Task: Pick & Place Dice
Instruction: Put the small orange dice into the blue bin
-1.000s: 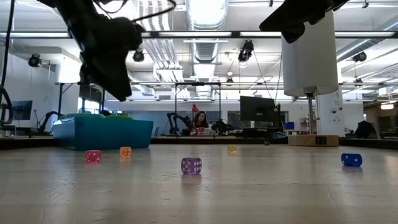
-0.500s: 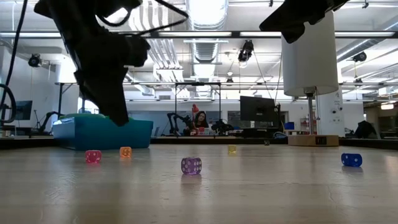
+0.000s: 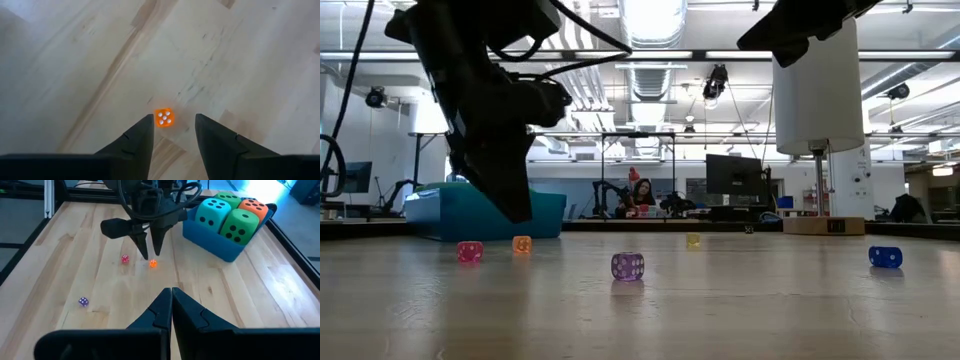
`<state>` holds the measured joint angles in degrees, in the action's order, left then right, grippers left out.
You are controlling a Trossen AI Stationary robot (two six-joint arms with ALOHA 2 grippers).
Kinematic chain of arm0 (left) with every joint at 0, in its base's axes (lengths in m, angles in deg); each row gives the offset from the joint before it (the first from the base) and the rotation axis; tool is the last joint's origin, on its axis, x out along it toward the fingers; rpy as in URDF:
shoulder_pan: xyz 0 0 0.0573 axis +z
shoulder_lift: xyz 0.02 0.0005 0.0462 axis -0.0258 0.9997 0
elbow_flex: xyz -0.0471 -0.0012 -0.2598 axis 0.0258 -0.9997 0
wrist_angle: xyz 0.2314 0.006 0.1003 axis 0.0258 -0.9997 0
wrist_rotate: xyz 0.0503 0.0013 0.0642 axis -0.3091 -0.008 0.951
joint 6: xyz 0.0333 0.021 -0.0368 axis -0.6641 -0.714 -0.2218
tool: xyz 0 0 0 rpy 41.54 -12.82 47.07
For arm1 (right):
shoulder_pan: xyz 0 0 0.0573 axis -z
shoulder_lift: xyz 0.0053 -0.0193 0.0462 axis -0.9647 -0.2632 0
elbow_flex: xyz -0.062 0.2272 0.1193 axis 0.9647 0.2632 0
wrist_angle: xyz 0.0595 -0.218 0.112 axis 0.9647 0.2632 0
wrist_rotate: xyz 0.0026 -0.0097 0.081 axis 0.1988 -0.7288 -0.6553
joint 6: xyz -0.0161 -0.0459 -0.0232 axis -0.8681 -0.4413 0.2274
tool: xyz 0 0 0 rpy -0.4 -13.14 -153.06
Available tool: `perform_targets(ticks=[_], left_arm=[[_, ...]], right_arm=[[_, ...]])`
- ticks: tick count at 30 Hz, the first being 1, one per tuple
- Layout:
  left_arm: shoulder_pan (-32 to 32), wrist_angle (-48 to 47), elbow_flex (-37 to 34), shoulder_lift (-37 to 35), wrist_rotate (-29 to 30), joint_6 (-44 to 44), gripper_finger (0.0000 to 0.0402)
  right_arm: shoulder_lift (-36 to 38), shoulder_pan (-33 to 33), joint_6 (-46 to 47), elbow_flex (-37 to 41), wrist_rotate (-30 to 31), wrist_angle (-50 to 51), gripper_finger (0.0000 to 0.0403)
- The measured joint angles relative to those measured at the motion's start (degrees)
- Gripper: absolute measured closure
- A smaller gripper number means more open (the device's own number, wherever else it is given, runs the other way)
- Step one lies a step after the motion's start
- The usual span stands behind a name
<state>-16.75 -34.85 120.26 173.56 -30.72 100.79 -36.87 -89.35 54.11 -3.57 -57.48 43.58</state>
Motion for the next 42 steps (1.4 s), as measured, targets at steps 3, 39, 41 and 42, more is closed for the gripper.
perform_targets(ticks=[3, 39, 41, 42], left_arm=[[0.12, -0.27, 0.39, 0.20, 0.11, -0.01, 0.0258], [0.74, 1.41, 1.02, 4.34, 1.57, 0.10, 0.0281], [0.74, 1.52, 0.90, 4.34, 2.17, 0.09, 0.0282], [0.74, 1.50, 0.79, 4.34, 2.35, 0.07, 0.0282]], right_arm=[[0.01, 0.00, -0.01, 0.00, 0.00, -0.04, 0.0394], [0.02, 0.00, -0.02, 0.00, 0.00, -0.15, 0.0394], [0.02, -0.01, -0.02, 0.00, -0.01, -0.15, 0.0394], [0.02, 0.00, -0.02, 0.00, -0.02, -0.15, 0.0394]])
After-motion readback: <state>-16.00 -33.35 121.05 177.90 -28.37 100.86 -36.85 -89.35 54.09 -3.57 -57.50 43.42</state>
